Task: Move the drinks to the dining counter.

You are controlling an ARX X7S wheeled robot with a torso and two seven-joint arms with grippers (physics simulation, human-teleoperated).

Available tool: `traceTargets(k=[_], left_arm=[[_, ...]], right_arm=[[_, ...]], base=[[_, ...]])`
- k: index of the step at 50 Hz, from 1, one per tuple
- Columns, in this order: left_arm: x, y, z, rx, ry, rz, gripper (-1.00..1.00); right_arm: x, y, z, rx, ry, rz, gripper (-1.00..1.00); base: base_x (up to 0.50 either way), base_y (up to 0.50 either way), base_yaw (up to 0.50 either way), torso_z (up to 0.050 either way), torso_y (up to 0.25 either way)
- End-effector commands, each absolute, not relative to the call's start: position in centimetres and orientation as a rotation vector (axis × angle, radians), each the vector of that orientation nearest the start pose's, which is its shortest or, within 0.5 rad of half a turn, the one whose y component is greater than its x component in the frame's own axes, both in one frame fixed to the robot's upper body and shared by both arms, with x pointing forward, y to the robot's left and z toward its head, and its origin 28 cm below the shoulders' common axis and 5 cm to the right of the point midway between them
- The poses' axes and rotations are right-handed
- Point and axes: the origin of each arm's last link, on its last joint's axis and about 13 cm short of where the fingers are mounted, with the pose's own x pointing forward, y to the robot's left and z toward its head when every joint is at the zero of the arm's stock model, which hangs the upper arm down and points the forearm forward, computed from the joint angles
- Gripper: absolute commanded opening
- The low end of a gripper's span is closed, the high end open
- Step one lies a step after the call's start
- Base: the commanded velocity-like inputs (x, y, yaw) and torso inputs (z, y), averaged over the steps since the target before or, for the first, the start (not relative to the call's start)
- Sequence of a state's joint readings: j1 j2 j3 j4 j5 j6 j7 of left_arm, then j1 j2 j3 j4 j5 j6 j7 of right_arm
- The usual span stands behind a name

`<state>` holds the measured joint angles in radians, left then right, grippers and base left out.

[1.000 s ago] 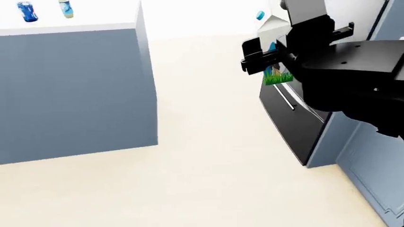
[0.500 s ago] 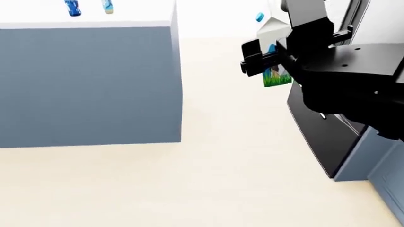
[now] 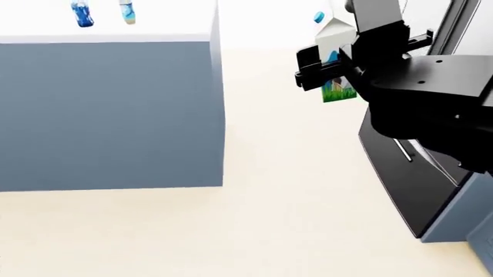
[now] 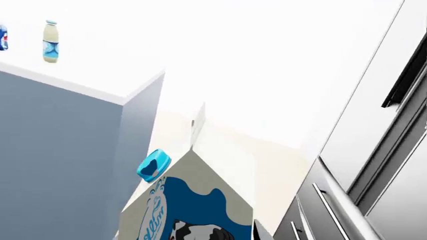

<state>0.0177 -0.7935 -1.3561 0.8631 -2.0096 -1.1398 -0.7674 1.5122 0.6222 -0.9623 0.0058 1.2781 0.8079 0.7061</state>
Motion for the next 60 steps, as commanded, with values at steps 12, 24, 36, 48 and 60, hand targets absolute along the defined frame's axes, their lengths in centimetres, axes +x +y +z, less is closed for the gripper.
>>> traceTargets(k=[12, 24, 36, 48, 60], left_arm=[[7.97, 33.21, 25.58, -0.162, -0.185, 0.172, 1.0], [8.0, 33.1, 25.53, -0.161, -0.183, 0.172, 1.0], [8.08, 33.13, 25.48, -0.162, -0.182, 0.171, 1.0], [8.05, 33.14, 25.4, -0.163, -0.181, 0.173, 1.0], [8.08, 33.23, 25.29, -0.162, -0.177, 0.176, 1.0]], right_arm=[[32.1, -10.89, 31.41, -0.304, 0.007, 0.036, -1.0], [32.08, -10.86, 31.33, -0.319, 0.01, 0.037, -1.0], [32.07, -10.87, 31.32, -0.335, 0.008, 0.036, -1.0], [32.14, -10.84, 31.35, -0.333, 0.005, 0.04, -1.0], [32.17, -10.96, 31.28, -0.289, -0.003, 0.036, -1.0]], base=[[-0.02, 0.34, 0.15, 0.0, 0.001], [-0.12, 0.34, 0.0, 0.0, 0.002], [-0.34, 0.33, 0.0, 0.0, 0.002], [-0.5, 0.33, 0.0, 0.001, 0.002], [-0.12, 0.46, 0.0, 0.0, 0.002]])
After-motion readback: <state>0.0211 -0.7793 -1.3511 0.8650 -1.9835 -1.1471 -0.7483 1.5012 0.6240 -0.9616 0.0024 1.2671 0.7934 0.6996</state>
